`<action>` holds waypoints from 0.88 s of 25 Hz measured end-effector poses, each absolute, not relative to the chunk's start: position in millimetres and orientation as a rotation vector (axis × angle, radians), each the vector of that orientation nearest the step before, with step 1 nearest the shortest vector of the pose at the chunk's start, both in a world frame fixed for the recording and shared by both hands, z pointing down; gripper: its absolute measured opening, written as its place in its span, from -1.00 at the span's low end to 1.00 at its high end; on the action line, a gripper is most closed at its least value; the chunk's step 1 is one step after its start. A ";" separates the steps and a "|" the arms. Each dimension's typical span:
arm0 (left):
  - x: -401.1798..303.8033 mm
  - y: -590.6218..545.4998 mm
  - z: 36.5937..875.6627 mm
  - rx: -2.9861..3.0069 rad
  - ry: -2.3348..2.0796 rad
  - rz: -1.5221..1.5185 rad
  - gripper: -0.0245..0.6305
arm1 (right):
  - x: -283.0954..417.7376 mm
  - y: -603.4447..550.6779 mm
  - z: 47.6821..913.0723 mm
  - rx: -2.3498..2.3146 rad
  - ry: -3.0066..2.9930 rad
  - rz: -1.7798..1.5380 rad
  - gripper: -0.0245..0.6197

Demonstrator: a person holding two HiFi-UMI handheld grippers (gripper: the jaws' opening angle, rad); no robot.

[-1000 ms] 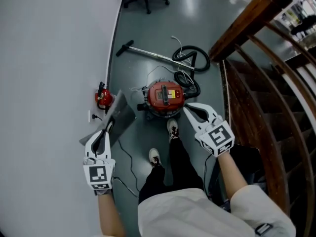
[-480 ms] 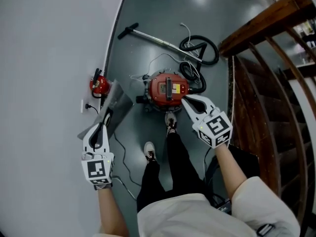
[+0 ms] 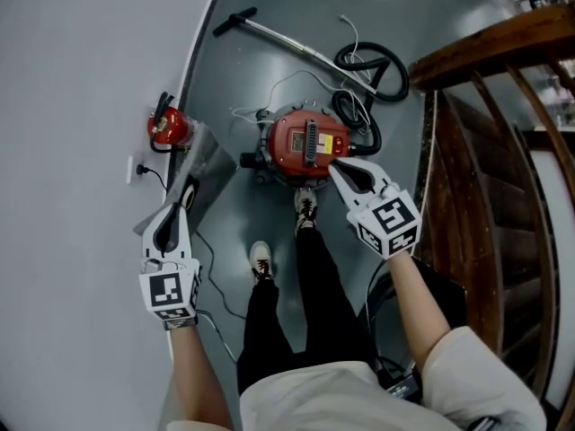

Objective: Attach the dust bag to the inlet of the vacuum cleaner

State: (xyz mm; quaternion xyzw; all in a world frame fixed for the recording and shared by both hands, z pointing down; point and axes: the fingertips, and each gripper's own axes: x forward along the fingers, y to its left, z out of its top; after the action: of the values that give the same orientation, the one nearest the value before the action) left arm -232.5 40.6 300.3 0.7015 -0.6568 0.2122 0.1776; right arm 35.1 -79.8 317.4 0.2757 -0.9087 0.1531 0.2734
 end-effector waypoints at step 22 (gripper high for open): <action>-221.9 31.6 421.7 1.896 -1.784 0.567 -0.86 | 46.1 -107.5 445.7 0.755 -2.359 0.603 -0.82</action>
State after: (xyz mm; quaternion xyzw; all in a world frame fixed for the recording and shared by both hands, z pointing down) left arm -221.9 31.6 421.7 0.6915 -0.6506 0.2066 0.2362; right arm 46.1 -107.5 445.7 0.2832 -0.8851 0.2263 0.2918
